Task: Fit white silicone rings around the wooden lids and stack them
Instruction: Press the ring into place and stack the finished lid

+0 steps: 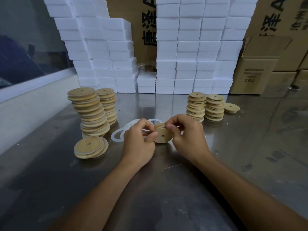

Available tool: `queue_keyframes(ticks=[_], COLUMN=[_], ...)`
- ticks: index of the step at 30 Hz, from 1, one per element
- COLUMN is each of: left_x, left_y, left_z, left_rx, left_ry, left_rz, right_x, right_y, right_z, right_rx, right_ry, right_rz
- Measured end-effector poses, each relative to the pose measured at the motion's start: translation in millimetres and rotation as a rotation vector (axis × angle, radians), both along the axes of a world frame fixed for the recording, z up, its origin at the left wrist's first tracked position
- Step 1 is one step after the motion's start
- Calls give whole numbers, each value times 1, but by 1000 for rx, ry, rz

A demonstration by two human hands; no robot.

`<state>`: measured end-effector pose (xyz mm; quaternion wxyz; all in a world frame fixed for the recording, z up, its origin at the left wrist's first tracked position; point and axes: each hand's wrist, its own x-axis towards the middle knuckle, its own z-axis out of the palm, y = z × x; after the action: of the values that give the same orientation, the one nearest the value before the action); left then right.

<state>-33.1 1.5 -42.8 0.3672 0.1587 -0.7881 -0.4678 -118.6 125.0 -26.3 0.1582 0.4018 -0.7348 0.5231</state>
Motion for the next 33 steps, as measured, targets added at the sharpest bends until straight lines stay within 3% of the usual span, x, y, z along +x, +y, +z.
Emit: queue_keyframes(ticks=[9,20,33], left_x=[-1,4,2], left_y=[-4,1,-1], left_z=[-1,2,-1], left_rx=[67,39,23], left_ry=[4,39,-18], left_rz=[-11,-75,-48], right_x=[-6,1,-2], right_y=[2,1,-1], right_z=[-7,-3,-7], right_rx=[-7,16,-63], right_ry=[-185,207,40], right_rz=[34,35,40])
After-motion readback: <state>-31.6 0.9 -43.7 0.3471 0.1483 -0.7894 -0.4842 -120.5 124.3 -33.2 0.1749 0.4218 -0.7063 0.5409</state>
